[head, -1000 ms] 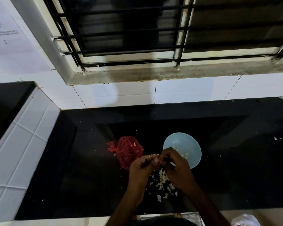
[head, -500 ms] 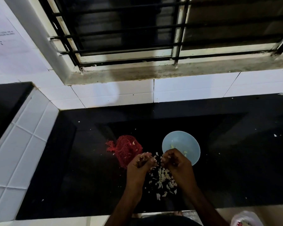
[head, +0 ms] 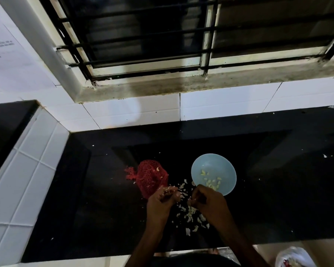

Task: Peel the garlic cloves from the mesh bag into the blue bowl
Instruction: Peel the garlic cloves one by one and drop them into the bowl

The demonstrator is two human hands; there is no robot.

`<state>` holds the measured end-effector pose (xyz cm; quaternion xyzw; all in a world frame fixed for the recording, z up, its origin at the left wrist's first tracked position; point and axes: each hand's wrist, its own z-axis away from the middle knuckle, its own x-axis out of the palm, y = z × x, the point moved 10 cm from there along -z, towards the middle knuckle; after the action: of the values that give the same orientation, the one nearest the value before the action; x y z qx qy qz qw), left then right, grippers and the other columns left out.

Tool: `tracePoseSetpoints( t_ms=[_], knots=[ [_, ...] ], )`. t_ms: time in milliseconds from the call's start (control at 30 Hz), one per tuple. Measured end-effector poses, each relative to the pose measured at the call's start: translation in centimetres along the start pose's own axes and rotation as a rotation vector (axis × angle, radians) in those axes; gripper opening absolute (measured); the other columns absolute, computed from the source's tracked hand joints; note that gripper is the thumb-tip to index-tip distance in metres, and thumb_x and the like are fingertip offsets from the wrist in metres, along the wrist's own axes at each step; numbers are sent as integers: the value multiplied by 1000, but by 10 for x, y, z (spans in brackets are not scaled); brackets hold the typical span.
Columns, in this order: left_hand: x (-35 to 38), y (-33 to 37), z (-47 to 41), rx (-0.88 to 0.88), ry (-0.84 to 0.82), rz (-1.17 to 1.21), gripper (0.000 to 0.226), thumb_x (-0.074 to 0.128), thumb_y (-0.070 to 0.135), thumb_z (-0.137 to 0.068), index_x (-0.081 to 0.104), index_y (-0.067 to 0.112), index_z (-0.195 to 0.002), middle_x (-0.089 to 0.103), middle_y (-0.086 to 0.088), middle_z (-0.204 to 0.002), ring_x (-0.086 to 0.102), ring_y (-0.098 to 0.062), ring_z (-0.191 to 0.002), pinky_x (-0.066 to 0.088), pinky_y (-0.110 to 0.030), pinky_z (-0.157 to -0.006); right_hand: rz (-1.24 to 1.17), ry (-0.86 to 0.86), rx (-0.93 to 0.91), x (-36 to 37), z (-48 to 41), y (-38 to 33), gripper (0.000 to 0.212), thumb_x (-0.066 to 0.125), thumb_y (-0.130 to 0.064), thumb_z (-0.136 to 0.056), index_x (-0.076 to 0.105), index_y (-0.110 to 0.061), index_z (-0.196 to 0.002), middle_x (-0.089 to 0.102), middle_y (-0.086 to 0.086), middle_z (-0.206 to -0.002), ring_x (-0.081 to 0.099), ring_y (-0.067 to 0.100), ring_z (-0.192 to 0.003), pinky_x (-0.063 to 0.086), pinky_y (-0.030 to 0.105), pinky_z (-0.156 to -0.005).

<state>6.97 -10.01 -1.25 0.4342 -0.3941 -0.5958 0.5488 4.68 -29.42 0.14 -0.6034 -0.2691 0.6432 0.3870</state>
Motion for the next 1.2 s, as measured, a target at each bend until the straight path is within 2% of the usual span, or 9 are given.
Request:
tracePoseSetpoints(
  t_ms=[267,367,433,500,633,833,967,1133,1200],
  knots=[
    [-3,-9,1,-40,34,80,6,77,15,-87,77,14,-93,78,-10,-79,74,-14,-75,54,-18,-71,153,-81,0,10,4,12,39,85,-41,-69,49,-28,-78,59,-11,-74,56,2,-69,44,17,-62],
    [-1,-9,1,-43,30,100,9,77,5,-85,77,8,-93,77,-14,-80,73,-14,-72,54,-17,-69,167,-117,2,10,6,13,14,68,-26,-80,65,-36,-89,70,-16,-88,64,-1,-84,51,25,-79],
    [1,-12,0,-51,12,90,12,79,3,-83,77,8,-94,78,-14,-83,73,-17,-76,56,-21,-74,190,-140,-42,12,9,8,33,55,-21,-77,74,-37,-98,69,-19,-101,60,-5,-95,42,11,-84],
    [3,-17,-2,-69,-3,71,16,82,5,-81,78,11,-95,80,-8,-88,75,-17,-83,58,-25,-79,184,-125,-73,11,10,3,29,61,-20,-85,72,-37,-105,69,-19,-103,60,-5,-96,37,3,-81],
    [7,-19,-1,-60,-51,31,16,83,6,-81,78,15,-93,80,-6,-91,76,-24,-90,60,-35,-84,70,-77,-62,8,7,-9,13,72,-39,-90,61,-37,-95,64,-18,-76,64,1,-75,44,15,-63],
    [15,-10,2,-6,-126,-8,10,80,4,-84,79,14,-86,79,-10,-84,75,-25,-80,59,-31,-76,-26,-32,-98,7,5,-16,8,76,-24,-89,72,-30,-86,69,-25,-85,66,-6,-79,44,9,-69],
    [18,-6,5,-9,-128,34,6,78,1,-84,77,7,-85,78,-13,-82,74,-20,-74,57,-23,-69,-19,-45,-115,10,6,-11,5,72,-27,-93,71,-31,-90,68,-25,-86,65,-6,-80,44,9,-70],
    [25,-14,2,-43,-152,55,5,79,14,-85,81,12,-89,79,-15,-87,76,-36,-83,60,-41,-79,-33,-3,-53,-2,3,0,10,66,-27,-97,63,-31,-88,66,-18,-79,65,2,-73,48,18,-66],
    [24,-18,2,-83,-120,84,12,75,18,-89,79,8,-94,79,-14,-86,76,-33,-78,60,-37,-76,-38,78,3,-25,-4,11,11,65,-26,-97,61,-30,-88,69,-14,-80,66,0,-75,51,22,-66]
  ],
)
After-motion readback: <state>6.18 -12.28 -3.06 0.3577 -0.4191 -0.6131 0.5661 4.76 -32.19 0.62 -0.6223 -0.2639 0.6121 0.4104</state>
